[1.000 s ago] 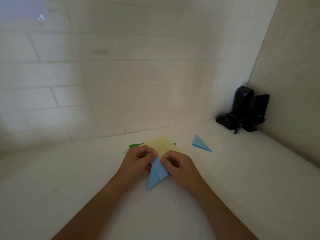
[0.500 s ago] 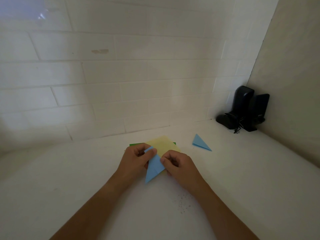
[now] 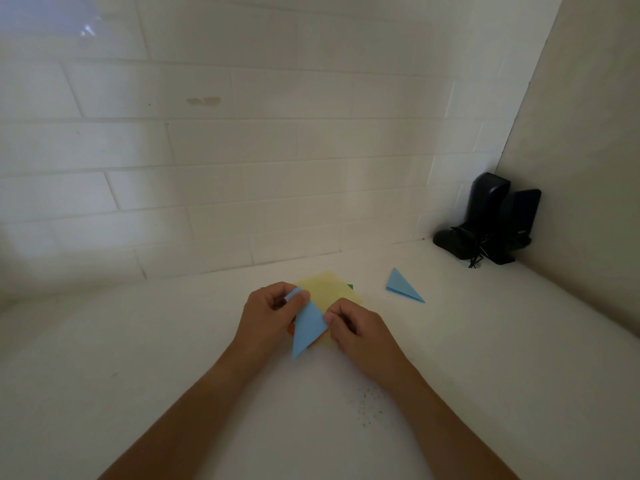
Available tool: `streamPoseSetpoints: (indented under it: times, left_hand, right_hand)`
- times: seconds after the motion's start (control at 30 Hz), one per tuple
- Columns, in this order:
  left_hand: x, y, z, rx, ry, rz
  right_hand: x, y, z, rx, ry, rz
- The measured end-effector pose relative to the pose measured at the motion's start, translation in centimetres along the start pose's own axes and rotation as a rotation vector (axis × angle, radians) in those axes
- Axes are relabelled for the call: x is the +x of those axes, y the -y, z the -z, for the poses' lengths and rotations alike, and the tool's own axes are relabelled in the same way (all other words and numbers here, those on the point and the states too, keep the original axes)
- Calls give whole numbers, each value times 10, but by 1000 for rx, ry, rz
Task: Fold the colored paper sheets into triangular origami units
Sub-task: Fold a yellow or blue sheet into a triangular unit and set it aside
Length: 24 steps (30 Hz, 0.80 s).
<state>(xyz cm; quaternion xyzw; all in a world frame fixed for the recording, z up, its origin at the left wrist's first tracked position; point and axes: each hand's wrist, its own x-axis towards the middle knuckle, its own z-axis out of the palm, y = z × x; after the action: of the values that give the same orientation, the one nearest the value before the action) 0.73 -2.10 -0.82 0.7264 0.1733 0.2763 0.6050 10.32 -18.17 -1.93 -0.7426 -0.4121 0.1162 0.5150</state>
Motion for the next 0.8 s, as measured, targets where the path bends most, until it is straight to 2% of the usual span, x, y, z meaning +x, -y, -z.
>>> streamPoseSetpoints:
  times: [0.27, 0.53, 0.67, 0.8]
  left_hand:
    - [-4, -2, -7, 21, 151, -9]
    - [-1, 2, -5, 23, 201, -9]
    - [-1, 6, -3, 64, 133, -58]
    - [-2, 6, -4, 259, 25, -208]
  right_hand:
    - [1, -1, 0, 35, -48, 25]
    - [2, -1, 2, 58, -119, 16]
    - [2, -2, 2, 48, -141, 25]
    - [2, -3, 2, 49, -153, 25]
